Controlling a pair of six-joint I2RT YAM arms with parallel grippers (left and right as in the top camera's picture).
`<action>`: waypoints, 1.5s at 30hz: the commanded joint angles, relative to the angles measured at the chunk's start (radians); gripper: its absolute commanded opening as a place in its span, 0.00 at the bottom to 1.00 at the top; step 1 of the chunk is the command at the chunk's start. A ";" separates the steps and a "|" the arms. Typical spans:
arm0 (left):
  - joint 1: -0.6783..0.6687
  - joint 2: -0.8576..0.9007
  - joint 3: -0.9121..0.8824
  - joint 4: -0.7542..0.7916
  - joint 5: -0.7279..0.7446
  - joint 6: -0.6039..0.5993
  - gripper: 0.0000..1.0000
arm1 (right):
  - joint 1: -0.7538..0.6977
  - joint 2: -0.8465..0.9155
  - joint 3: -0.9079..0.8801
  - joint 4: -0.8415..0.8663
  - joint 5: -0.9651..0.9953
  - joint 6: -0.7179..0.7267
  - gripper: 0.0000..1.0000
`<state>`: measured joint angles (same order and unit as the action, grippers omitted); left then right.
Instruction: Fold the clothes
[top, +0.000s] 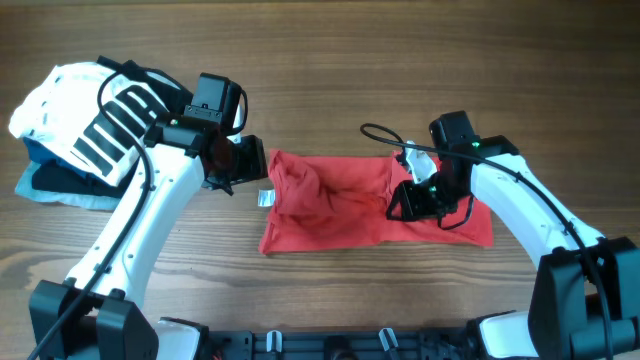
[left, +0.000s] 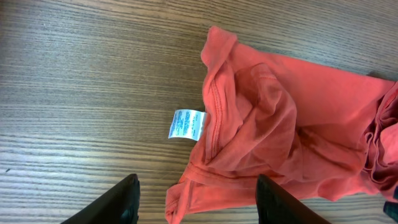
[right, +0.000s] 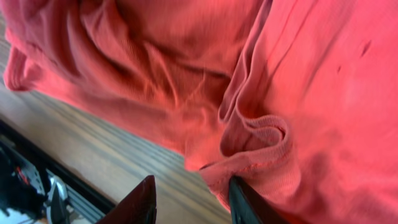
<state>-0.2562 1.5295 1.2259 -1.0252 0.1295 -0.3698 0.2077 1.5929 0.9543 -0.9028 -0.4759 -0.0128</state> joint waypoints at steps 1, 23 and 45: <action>-0.001 0.007 0.001 -0.001 0.012 -0.009 0.59 | 0.002 -0.014 -0.006 0.077 0.062 0.095 0.41; -0.001 0.007 0.001 -0.015 0.011 -0.009 0.60 | 0.002 -0.191 0.011 0.040 0.379 0.299 0.50; -0.111 0.008 -0.250 0.152 0.219 -0.009 0.66 | -0.326 0.050 0.003 -0.030 0.361 0.171 0.41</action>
<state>-0.3302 1.5314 1.0229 -0.9169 0.2890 -0.3733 -0.1181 1.5612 0.9543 -0.9371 -0.0334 0.2317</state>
